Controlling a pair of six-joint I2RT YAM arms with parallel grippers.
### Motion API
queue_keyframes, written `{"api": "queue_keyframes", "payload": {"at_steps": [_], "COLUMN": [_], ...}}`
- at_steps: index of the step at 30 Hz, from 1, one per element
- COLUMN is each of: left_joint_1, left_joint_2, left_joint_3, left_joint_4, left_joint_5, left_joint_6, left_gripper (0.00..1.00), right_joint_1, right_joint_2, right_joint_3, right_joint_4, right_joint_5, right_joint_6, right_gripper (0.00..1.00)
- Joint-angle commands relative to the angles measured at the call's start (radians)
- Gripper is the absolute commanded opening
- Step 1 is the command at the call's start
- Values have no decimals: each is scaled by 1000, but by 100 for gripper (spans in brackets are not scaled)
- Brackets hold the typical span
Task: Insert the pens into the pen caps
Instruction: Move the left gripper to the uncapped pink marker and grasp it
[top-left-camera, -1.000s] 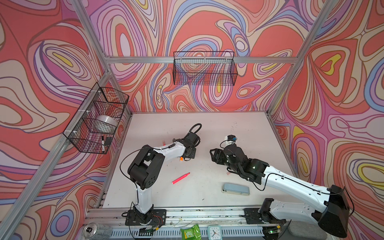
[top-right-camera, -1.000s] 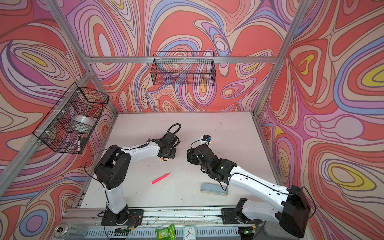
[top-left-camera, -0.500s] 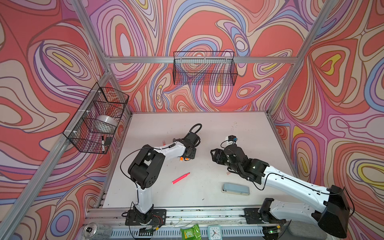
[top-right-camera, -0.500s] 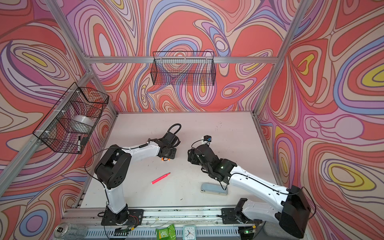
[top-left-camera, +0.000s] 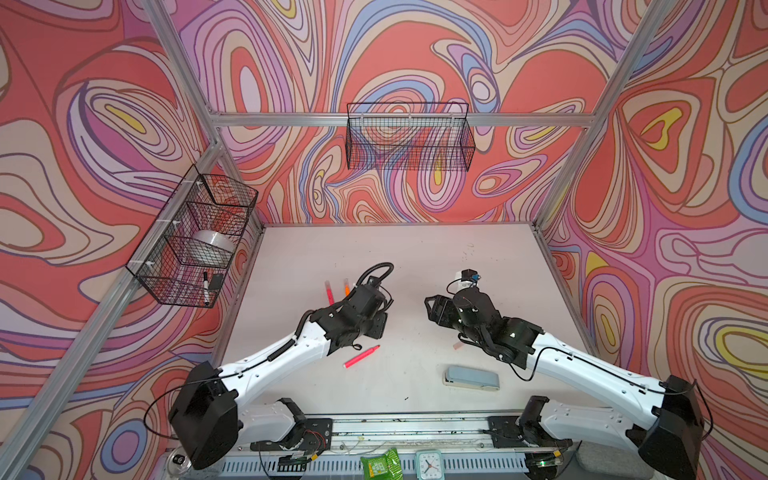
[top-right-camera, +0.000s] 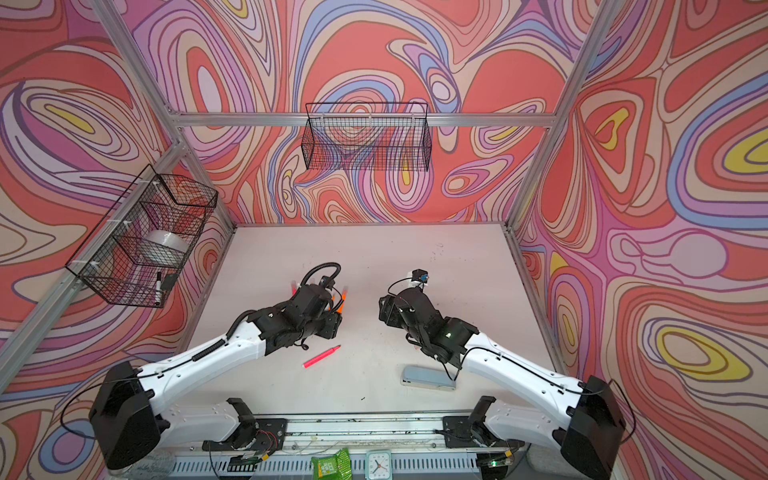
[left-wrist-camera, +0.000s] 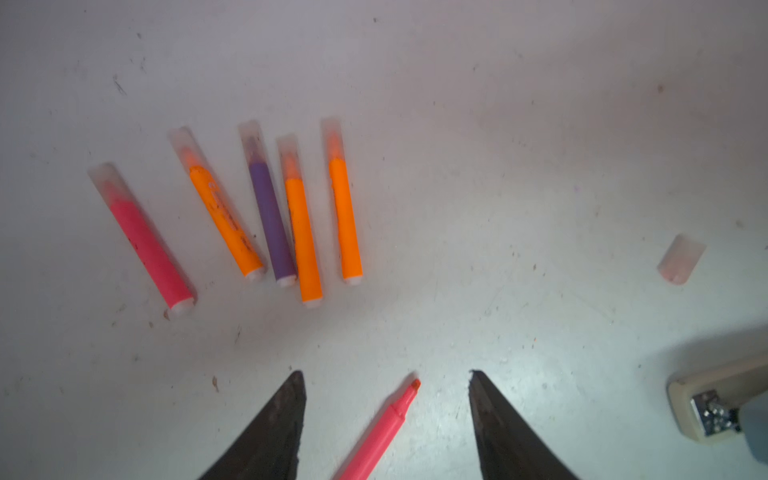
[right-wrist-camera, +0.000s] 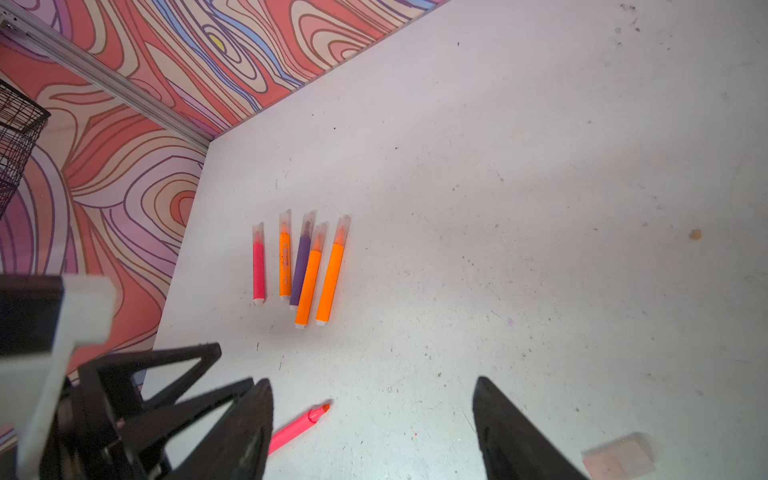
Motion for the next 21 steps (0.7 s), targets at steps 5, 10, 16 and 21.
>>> {"api": "queue_keyframes", "payload": {"at_steps": [5,10,16,21], "left_joint_1": [-26,-26,-26,-26], "left_joint_2": [-139,-100,18,62], "left_joint_3": [-212,-214,-169,-173], "left_joint_4": [8,25,25,18], "left_joint_5": [13,0,1,4], "left_joint_6": [-127,-123,-119,-141], "left_gripper": [67,68,67,65], "right_joint_1": [-19,-20,-21,-23], "right_joint_2": [27,27,4,1], "right_joint_3": [10,-2,-27,-24], "right_joint_4": [6,12,9,0], "right_joint_5": [-30,-42,-33,-27], "right_joint_6": [-28,-17,-4,-10], "right_gripper": [78,77,77,78]}}
